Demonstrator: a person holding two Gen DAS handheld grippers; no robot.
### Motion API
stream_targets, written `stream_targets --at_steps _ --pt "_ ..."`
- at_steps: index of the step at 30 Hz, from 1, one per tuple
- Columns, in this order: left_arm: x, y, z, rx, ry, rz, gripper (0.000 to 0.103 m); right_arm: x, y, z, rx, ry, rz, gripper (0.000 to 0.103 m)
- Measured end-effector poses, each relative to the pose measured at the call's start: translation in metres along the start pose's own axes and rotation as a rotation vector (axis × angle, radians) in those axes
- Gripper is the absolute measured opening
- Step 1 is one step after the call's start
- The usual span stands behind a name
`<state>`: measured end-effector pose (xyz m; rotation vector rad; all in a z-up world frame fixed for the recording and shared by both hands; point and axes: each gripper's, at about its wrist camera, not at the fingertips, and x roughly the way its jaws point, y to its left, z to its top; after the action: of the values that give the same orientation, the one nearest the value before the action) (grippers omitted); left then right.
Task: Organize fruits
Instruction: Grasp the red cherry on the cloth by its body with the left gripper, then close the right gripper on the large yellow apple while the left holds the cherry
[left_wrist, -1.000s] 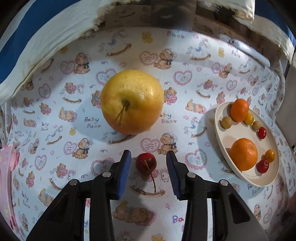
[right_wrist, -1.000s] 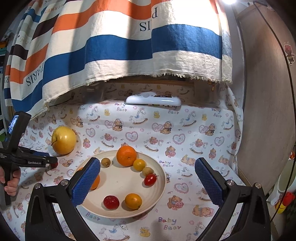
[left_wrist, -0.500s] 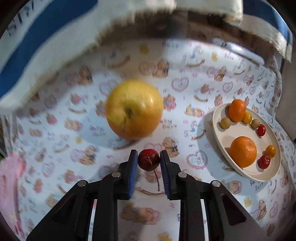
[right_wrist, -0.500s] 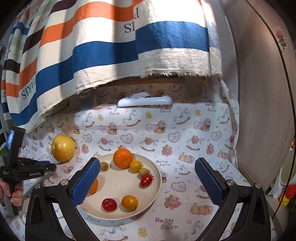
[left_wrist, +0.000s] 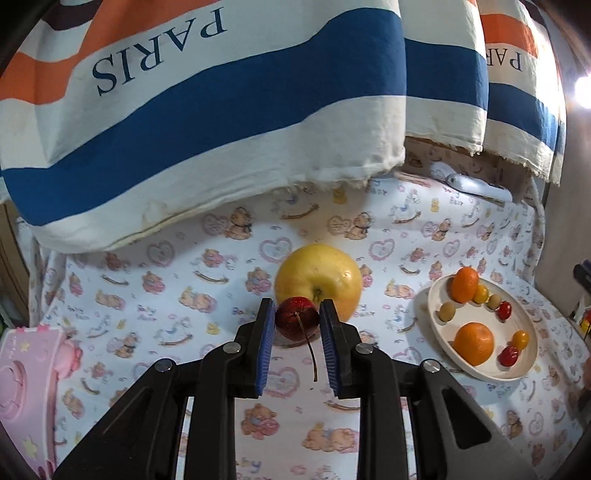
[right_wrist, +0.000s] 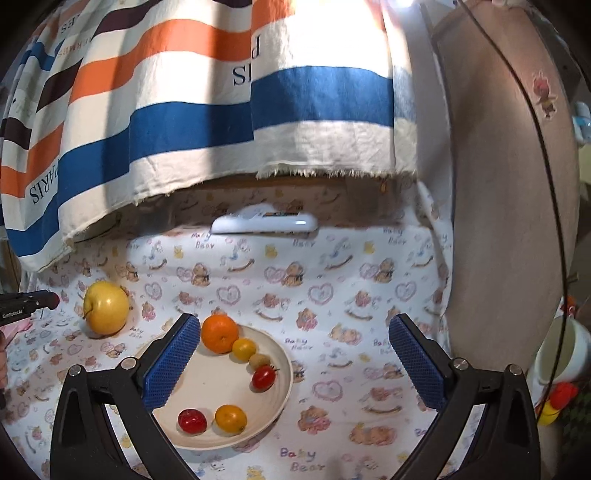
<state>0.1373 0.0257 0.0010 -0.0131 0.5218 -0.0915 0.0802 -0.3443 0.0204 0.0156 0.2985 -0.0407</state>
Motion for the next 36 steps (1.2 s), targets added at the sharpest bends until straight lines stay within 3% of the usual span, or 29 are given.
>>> stream_targets --at_steps 7,11,19,24,27,33,36 --pt "-0.007 0.016 0.003 -0.059 0.003 0.002 0.024 0.006 0.012 0.017 0.044 0.057 0.044 0.102" --pt "-0.002 0.022 0.0 -0.038 -0.005 0.058 0.024 0.012 0.031 0.018 0.024 0.089 0.039 0.102" --pt "-0.004 0.021 0.0 -0.002 -0.029 0.035 0.024 0.013 0.063 0.047 -0.039 0.096 0.091 0.102" --pt "-0.013 0.021 0.005 -0.037 -0.049 0.016 0.024 0.03 0.106 0.07 -0.126 0.113 0.109 0.102" --pt "-0.016 0.023 0.005 -0.027 -0.069 0.033 0.024 0.041 0.136 0.08 -0.142 0.152 0.166 0.102" --pt "-0.002 0.039 0.007 -0.029 -0.054 0.043 0.024 0.045 0.191 0.083 -0.187 0.155 0.255 0.102" --pt "0.003 0.051 0.005 -0.049 -0.04 0.054 0.024 0.056 0.211 0.076 -0.158 0.208 0.306 0.102"
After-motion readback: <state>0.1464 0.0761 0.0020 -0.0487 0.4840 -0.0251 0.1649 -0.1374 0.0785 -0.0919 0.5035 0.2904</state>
